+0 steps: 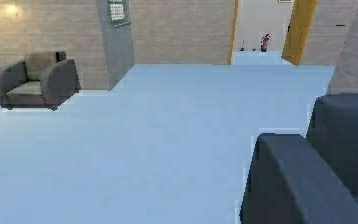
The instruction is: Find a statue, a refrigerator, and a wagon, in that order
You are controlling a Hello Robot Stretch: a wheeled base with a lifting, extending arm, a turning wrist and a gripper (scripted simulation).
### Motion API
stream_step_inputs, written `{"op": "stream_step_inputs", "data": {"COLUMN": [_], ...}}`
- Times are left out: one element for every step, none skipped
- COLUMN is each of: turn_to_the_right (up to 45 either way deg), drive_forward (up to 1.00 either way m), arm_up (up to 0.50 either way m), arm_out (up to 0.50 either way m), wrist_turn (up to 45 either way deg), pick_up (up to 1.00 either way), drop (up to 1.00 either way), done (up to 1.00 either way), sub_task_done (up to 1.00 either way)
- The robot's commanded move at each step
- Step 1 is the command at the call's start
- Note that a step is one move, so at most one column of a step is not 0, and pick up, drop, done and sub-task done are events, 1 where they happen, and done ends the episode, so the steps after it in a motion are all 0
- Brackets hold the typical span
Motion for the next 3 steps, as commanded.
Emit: {"op": "stream_step_inputs", "data": {"turn_to_the_right": [0.0,6.0,0.0], "drive_forward": [1.00,0.00,0.20], "arm_up": [0.00,0.00,0.00], "arm_out": [0.00,0.00,0.00], "wrist_turn": [0.0,0.0,0.0], "pick_up": [0.00,0.00,0.00], "drop": [0.00,0.00,0.00], "done": [0.00,0.00,0.00], "sub_task_done": [0.00,0.00,0.00]}}
